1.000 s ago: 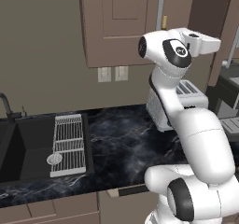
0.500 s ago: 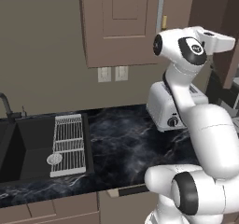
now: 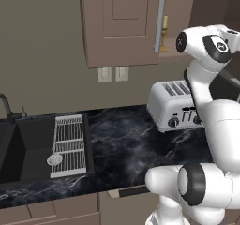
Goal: Get the candle and the beer from the cabinet and move them to the dining counter.
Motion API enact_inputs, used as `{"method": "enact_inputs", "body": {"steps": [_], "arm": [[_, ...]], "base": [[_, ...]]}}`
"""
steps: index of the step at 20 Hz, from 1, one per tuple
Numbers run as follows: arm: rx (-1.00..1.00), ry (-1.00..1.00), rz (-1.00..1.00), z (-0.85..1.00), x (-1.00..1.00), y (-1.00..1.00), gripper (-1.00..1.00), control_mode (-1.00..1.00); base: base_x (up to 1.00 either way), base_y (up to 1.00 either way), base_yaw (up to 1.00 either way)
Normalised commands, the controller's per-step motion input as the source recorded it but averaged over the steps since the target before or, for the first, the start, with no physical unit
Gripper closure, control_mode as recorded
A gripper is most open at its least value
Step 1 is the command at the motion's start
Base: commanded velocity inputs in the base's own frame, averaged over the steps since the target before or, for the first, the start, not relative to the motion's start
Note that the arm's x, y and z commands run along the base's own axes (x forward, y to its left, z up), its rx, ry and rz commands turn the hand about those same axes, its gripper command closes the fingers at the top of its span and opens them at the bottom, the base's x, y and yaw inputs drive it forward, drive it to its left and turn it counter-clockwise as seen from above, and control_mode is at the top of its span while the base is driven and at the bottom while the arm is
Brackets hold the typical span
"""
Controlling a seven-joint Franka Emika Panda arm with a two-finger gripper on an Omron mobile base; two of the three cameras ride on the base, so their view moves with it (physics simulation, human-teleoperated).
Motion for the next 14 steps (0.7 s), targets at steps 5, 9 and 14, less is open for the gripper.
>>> {"method": "enact_inputs", "body": {"steps": [5,9,14], "arm": [[0.03,0.00,0.00,0.00,-0.02,-0.72,-1.00,-1.00],[0.03,0.00,0.00,0.00,0.00,-0.62,-1.00,-1.00],[0.04,0.00,0.00,0.00,0.00,-0.55,-1.00,-1.00]], "base": [[0.00,0.00,0.00],[0.00,0.00,0.00],[0.00,0.00,0.00]]}}
